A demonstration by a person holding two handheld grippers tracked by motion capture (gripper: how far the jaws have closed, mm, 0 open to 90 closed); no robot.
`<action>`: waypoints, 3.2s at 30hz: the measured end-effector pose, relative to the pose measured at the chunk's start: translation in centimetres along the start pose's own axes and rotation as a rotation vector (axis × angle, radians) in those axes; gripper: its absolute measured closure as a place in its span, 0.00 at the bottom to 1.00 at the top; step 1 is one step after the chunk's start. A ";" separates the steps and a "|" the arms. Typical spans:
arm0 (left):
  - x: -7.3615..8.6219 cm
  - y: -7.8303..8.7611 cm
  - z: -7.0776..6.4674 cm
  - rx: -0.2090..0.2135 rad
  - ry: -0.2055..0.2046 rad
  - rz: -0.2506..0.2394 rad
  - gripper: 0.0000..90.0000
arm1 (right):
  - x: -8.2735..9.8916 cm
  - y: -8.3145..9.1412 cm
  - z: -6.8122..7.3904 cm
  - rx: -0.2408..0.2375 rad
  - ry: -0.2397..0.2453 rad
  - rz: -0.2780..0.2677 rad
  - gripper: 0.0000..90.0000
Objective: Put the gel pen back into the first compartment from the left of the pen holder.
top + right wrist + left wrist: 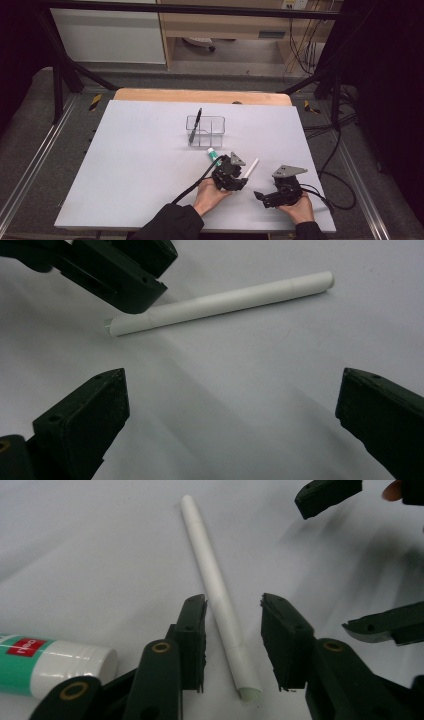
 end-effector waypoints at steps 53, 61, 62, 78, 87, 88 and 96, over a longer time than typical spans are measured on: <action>0.6 2.9 0.8 -0.009 -0.041 -0.026 0.87 | -0.2 0.1 0.0 0.001 0.025 -0.016 0.02; 1.6 5.1 1.7 0.025 -0.070 -0.013 0.87 | -0.5 0.0 0.3 0.000 0.050 -0.016 0.01; 1.8 5.4 1.8 0.028 -0.078 -0.009 0.87 | -0.6 0.0 0.4 -0.001 0.057 -0.017 0.01; 4.3 10.4 5.4 0.039 -0.094 0.022 0.87 | -2.8 -0.6 2.3 -0.005 0.146 -0.006 0.02; 5.1 12.6 7.3 0.024 -0.094 0.029 0.87 | -4.6 -1.3 3.6 0.004 0.220 0.007 0.01; 5.2 12.8 7.5 0.020 -0.094 0.030 0.87 | -4.7 -1.4 3.7 0.002 0.225 0.007 0.01; 6.0 14.0 8.8 0.022 -0.082 0.043 0.87 | -6.3 -2.2 5.3 -0.007 0.303 0.011 0.01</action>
Point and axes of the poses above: each handheld gripper's, and its own axes: y roughly backward along the jaws, x roughly out of its underside, z roughly to its left, the point moved 8 cm from there along -y, roughly forward along the jaws, and after that the axes turned 8 degrees about y, right-handed, at the moved point
